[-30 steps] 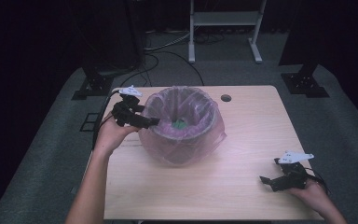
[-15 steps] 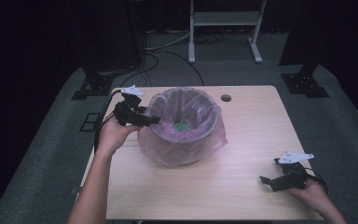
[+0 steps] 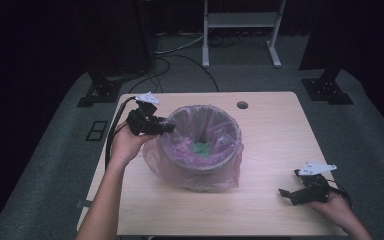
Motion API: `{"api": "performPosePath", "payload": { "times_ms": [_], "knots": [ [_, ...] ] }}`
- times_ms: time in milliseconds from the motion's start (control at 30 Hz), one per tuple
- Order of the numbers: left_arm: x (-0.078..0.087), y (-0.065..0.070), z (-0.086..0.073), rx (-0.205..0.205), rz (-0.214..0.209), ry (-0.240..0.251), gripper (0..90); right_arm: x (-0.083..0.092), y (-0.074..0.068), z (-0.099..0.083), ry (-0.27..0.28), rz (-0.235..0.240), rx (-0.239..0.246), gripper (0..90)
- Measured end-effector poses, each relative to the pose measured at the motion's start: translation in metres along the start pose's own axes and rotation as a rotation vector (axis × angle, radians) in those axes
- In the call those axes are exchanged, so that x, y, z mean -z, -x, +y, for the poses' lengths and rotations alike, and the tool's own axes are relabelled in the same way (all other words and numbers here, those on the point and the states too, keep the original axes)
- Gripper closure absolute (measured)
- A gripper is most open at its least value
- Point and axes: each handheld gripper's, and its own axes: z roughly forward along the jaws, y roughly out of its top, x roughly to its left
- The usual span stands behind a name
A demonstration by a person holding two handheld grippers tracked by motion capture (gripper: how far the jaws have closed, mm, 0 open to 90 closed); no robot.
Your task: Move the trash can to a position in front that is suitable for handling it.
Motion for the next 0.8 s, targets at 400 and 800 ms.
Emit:
{"api": "performPosePath", "payload": {
  "times_ms": [400,800],
  "knots": [
    [-0.004,0.012,0.003,-0.037,0.015,-0.019,77.2,0.0,0.0,0.0,-0.001,0.0,0.0,0.0],
    [-0.012,0.027,0.008,-0.061,-0.025,-0.016,77.9,0.0,0.0,0.0,-0.001,-0.001,0.0,0.0]
  ]
}}
